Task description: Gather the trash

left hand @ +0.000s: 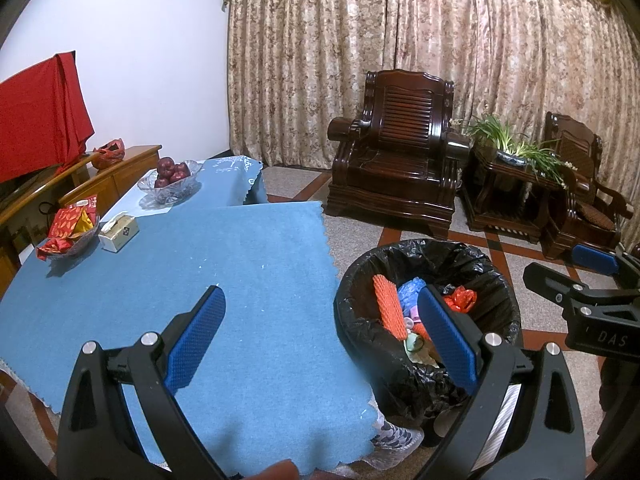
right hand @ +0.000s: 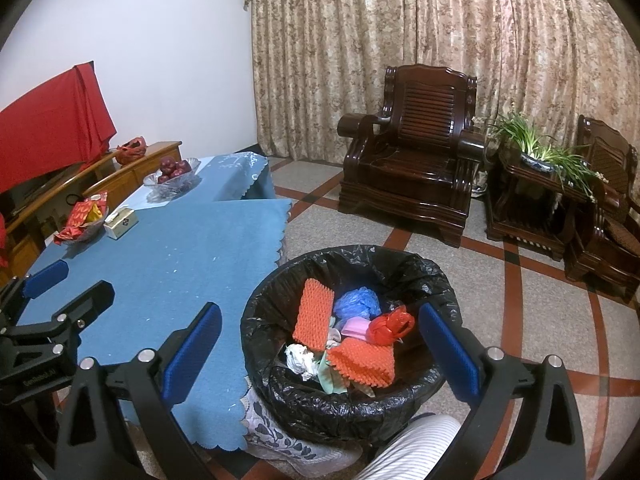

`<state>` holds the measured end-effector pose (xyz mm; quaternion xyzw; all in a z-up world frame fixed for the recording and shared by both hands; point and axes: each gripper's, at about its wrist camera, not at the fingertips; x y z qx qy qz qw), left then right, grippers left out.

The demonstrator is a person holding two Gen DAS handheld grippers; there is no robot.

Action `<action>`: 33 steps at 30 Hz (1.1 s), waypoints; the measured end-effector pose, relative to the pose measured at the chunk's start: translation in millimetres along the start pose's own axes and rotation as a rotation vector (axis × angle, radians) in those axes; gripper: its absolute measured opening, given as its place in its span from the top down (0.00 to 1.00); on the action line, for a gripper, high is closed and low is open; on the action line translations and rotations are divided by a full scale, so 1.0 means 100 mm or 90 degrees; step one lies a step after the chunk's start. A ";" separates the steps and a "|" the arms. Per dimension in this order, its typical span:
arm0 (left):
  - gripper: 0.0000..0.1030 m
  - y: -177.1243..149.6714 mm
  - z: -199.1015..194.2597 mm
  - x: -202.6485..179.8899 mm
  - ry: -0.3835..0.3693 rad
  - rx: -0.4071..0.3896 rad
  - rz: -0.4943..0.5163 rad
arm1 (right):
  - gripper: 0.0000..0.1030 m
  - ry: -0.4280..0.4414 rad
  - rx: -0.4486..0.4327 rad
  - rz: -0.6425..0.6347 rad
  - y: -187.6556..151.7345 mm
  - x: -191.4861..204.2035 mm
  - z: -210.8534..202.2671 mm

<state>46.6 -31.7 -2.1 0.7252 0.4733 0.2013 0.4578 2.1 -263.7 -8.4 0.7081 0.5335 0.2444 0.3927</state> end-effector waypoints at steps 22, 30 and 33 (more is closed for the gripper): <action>0.09 -0.01 0.00 0.01 0.001 0.003 -0.001 | 0.06 0.000 0.002 -0.002 -0.01 0.02 -0.01; 0.09 -0.08 -0.01 0.04 -0.002 0.007 -0.006 | 0.06 0.002 0.006 -0.004 -0.04 0.05 0.00; 0.09 -0.13 -0.01 0.04 -0.002 0.007 -0.005 | 0.06 0.003 0.009 -0.005 -0.06 0.06 0.01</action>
Point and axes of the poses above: each gripper's, at about its wrist camera, not at the fingertips, and z roughly the way its jaws point, x to its left, y to its top, and after that the axes turned 15 degrees about -y, right-handed
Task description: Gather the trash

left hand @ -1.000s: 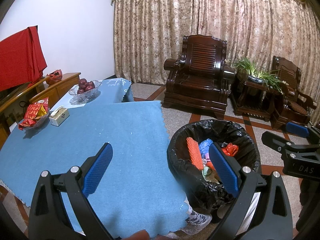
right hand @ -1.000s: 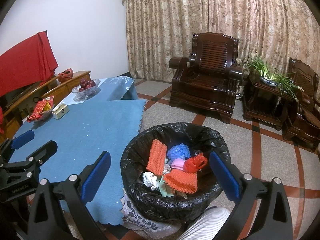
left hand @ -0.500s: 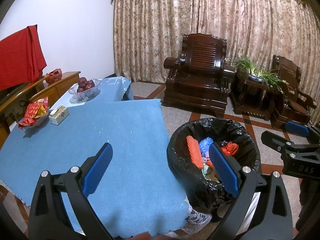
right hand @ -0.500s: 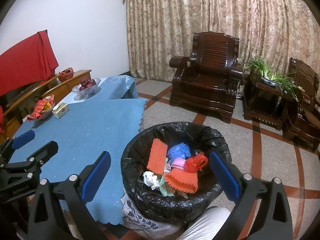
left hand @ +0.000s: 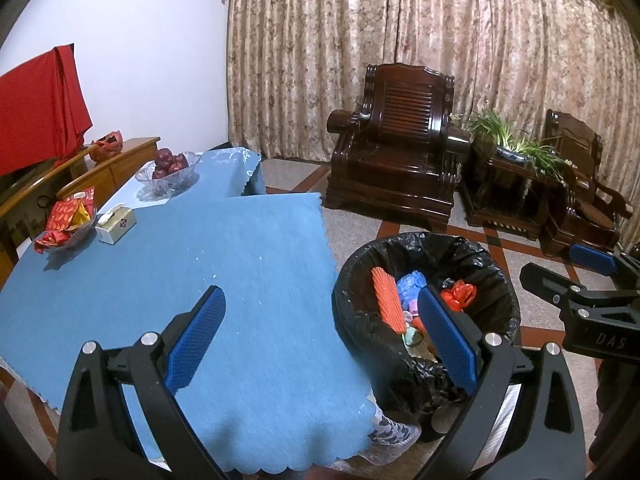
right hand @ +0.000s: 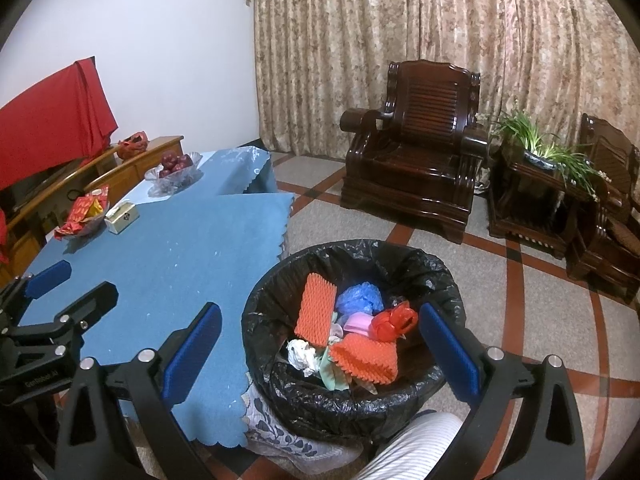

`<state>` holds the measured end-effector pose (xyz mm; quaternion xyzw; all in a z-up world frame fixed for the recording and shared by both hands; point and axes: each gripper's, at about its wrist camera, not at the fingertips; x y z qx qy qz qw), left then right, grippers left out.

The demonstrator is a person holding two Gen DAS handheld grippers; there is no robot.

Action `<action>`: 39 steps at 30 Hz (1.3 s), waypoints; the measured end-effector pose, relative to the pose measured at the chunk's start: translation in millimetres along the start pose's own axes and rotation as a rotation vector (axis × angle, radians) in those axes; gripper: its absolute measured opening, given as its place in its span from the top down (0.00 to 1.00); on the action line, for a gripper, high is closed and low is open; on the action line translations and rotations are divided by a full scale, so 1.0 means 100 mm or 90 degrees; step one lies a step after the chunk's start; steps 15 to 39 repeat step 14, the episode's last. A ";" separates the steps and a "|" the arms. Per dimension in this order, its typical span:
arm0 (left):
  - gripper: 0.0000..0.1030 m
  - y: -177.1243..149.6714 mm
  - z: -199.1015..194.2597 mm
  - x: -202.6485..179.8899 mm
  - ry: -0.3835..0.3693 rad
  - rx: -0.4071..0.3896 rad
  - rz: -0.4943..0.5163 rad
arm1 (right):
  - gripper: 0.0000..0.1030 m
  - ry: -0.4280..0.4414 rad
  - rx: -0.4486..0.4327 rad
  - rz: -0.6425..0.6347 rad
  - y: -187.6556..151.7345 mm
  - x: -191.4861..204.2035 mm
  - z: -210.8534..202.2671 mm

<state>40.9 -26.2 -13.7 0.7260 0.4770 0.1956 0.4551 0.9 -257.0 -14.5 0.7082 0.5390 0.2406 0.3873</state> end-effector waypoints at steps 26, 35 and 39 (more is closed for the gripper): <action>0.09 -0.07 0.02 0.00 -0.001 0.004 0.002 | 0.06 0.002 0.003 -0.002 0.01 -0.01 0.02; 0.09 -0.07 0.02 0.00 -0.001 0.004 0.002 | 0.06 0.002 0.003 -0.002 0.01 -0.01 0.02; 0.09 -0.07 0.02 0.00 -0.001 0.004 0.002 | 0.06 0.002 0.003 -0.002 0.01 -0.01 0.02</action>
Point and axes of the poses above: each gripper's, at about its wrist camera, not at the fingertips, and z roughly the way its jaws point, x to its left, y to its top, and after that the axes turned 15 degrees about -y, right-handed
